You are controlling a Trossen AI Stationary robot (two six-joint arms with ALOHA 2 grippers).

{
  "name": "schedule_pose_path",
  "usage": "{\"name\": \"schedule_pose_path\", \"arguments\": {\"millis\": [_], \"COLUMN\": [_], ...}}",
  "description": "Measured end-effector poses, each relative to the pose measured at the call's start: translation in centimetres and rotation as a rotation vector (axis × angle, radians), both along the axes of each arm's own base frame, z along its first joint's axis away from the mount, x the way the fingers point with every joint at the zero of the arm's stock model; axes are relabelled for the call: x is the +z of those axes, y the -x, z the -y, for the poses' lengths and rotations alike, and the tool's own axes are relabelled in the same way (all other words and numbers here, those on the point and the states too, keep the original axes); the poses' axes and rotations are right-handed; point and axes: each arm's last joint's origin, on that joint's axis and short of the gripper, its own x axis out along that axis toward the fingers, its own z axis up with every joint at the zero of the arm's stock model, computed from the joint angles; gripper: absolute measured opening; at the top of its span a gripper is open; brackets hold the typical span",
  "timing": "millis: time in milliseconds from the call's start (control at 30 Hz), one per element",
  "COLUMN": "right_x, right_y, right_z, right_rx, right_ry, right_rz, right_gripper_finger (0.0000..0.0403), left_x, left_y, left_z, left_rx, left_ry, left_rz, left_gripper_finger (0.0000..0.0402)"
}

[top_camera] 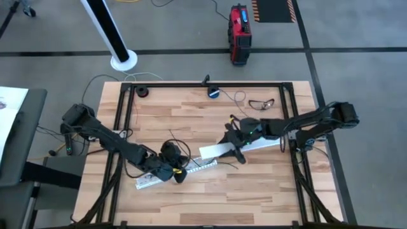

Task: Ziptie cables
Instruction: Close the white cable duct

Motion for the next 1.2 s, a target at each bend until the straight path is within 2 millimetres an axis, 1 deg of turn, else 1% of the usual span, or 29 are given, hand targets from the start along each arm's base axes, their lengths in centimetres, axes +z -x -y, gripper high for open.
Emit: {"name": "schedule_pose_path", "arguments": {"millis": [100,200,267,367,433,567,667,733,800,867,1000,1200], "right_x": [-1.4,-2.3,-2.4,-2.5,-2.4,-2.0,-1.5,-1.0,-0.5,0.1,1.2,2.2], "right_y": [-0.6,-0.9,-1.1,-1.1,-1.0,-0.8,-0.4,-0.2,0.3,0.8,1.8,2.8], "right_z": [-0.3,-0.4,-0.4,-0.5,-0.4,-0.3,-0.3,-0.3,-0.3,-0.3,0.0,0.5], "right_rx": [0.002,0.004,0.004,0.009,0.013,0.011,0.021,0.025,0.033,0.04,0.046,0.035], "right_ry": [0.005,0.008,0.008,0.015,0.022,0.024,0.043,0.051,0.066,0.079,0.104,0.119], "right_rz": [-0.036,-0.068,-0.064,-0.064,-0.057,-0.058,-0.049,-0.038,-0.042,-0.039,-0.03,-0.03], "right_gripper_finger": [0.022,0.022,0.022,0.022,0.022,0.022,0.022,0.022,0.022,0.022,0.022,0.022], "left_x": [-0.9,-1.6,-2.2,-2.8,-2.9,-2.9,-3.0,-3.3,-3.5,-3.4,-2.9,-2.3], "left_y": [-0.5,-0.9,-1.3,-2.1,-2.8,-3.8,-4.1,-4.0,-4.0,-4.3,-5.0,-5.5], "left_z": [0.3,0.6,0.9,1.3,1.0,-0.3,-1.5,-2.5,-3.4,-4.2,-4.7,-4.6], "left_rx": [-0.016,-0.038,-0.084,-0.179,-0.247,-0.259,-0.214,-0.172,-0.116,-0.095,-0.118,-0.145], "left_ry": [0.016,0.031,0.018,0.05,0.089,0.086,0.012,-0.052,-0.11,-0.13,-0.12,-0.108], "left_rz": [-0.017,-0.031,-0.048,-0.051,-0.045,-0.03,-0.046,-0.096,-0.124,-0.113,-0.051,0.016], "left_gripper_finger": [0.0041,0.0046,0.0052,0.0067,0.0084,0.0129,0.0164,0.0184,0.02,0.0213,0.0231,0.0247]}}
